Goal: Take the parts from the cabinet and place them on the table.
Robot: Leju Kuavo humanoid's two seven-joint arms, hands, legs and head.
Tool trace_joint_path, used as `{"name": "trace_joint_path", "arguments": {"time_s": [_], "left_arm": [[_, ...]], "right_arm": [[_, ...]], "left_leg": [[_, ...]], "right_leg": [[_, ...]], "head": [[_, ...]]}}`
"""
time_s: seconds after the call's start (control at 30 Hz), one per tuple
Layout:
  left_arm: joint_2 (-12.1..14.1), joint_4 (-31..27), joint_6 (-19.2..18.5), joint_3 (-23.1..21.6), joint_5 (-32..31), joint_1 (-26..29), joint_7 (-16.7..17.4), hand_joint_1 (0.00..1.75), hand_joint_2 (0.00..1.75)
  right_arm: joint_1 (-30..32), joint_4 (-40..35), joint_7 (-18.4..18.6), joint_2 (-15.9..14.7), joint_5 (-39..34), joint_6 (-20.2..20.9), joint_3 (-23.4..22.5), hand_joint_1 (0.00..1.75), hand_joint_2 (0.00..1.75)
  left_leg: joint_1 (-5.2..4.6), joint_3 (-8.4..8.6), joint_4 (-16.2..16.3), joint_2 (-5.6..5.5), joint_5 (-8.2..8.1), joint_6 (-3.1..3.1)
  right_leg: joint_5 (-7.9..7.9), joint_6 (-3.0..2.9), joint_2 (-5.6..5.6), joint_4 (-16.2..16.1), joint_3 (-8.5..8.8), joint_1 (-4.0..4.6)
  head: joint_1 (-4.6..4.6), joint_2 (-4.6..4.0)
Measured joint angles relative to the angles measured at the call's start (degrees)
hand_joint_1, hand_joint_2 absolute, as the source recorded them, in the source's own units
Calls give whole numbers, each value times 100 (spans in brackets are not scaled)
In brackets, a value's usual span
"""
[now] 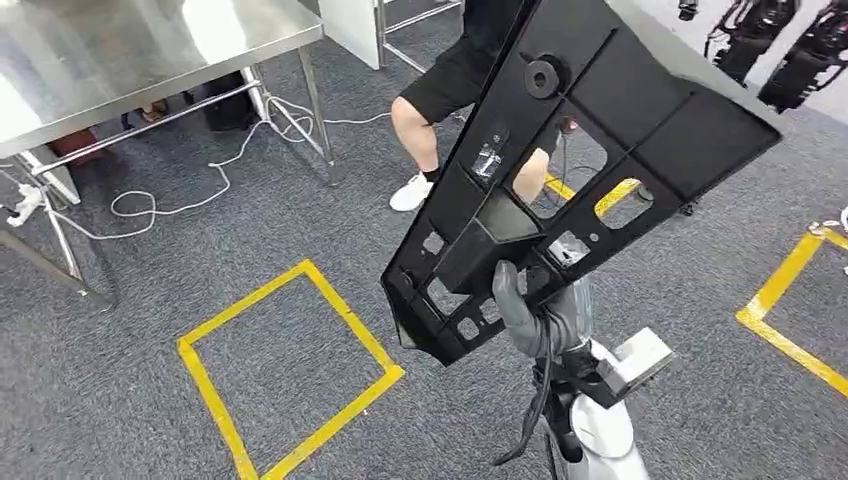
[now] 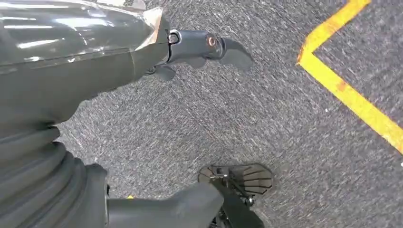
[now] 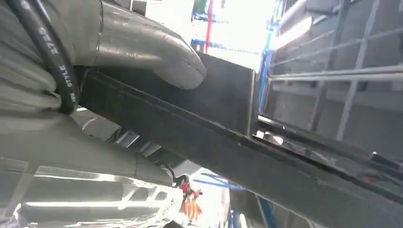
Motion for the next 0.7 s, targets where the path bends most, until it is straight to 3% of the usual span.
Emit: {"name": "trace_joint_path", "arguments": {"time_s": [0.03,0.07,0.1,0.17,0.2,0.23,0.3,0.33,0.37,0.4,0.47,0.5,0.53,0.57,0.6,0.67,0.7], "left_arm": [[-11,0,-2,0,0,6,-4,0,175],[-22,0,-2,0,0,-17,-4,0,175],[-22,-2,-2,2,0,-41,-4,0,175],[-31,0,-2,2,0,-53,-4,0,175],[-31,0,-2,2,0,-51,-4,0,175],[-33,0,0,7,2,-43,-4,0,175],[-57,0,4,31,2,-26,-9,0,175],[-63,0,4,48,2,-26,-18,0,175],[-61,0,7,68,2,-24,-28,0,175],[-61,0,6,94,2,-15,-41,0,175],[-59,0,4,118,2,33,-72,0,175],[-59,2,0,133,0,56,-79,0,175],[-68,4,0,136,-2,71,-83,0,175],[-72,4,0,135,-7,64,-85,0,175],[-68,2,4,138,-7,42,-92,0,175],[-72,2,2,140,-7,21,-94,0,175],[-79,4,0,138,-11,28,-92,0,175]], "right_arm": [[-5,-4,-2,2,0,0,0,175,175],[-12,-6,-11,2,0,0,-2,175,175],[-15,-4,-15,-2,0,0,-2,175,175],[4,13,-11,-18,13,0,-7,175,175],[4,26,-11,-22,35,0,-7,175,175],[2,31,-11,-26,46,0,-4,175,175],[-5,31,-13,-35,85,0,-4,175,175],[-10,31,-13,-42,98,0,-4,175,175],[-16,39,-13,-48,103,0,0,175,175],[-26,39,-13,-50,107,0,2,175,175],[-37,39,-13,-50,105,0,2,175,175],[-50,39,-13,-44,105,0,7,175,175],[-75,39,-13,-39,105,0,13,175,175],[-73,39,-13,-33,105,-2,18,175,175],[-73,39,-15,-33,105,-2,18,175,175],[-69,50,-13,-33,105,-9,17,175,175],[-69,59,-13,-33,105,-9,20,175,175]], "left_leg": [[55,78,-63,-55,41,51],[66,92,-85,-97,60,88],[66,87,-85,-160,59,92],[62,78,-82,-311,57,97],[62,82,-82,-394,56,96],[64,91,-78,-474,54,94],[68,112,-66,-631,46,79],[70,109,-44,-714,33,54],[38,83,2,-776,7,9],[33,60,6,-805,-1,-22],[72,33,-26,-859,26,-84],[77,13,-22,-901,21,-117],[81,-1,72,-697,-41,-135],[59,-111,306,-421,-205,-159],[70,-308,707,-270,-427,-190],[89,-795,1648,-166,-817,-226],[96,-926,1880,-154,-842,-235]], "right_leg": [[-81,15,211,128,-74,-24],[-236,-36,439,436,-191,-29],[-404,-70,557,838,-391,-41],[-698,-76,617,1725,-873,-63],[-689,-32,624,1877,-990,-63],[-567,28,627,1713,-945,-65],[-111,159,677,786,-543,-96],[118,199,830,208,-292,-136],[139,147,979,73,-269,-145],[159,95,870,53,-219,-132],[167,17,827,59,-227,-92],[189,-23,771,38,-216,-133],[204,-64,720,14,-203,-162],[189,-120,674,12,-192,-155],[177,-146,616,13,-187,-144],[159,-172,475,16,-185,-117],[153,-176,414,17,-183,-112]], "head": [[28,0],[13,2],[50,0],[68,0],[72,0],[70,0],[70,0],[74,0],[74,0],[79,0],[65,0],[74,0],[63,0],[13,0],[-2,0],[0,0],[0,0]]}}
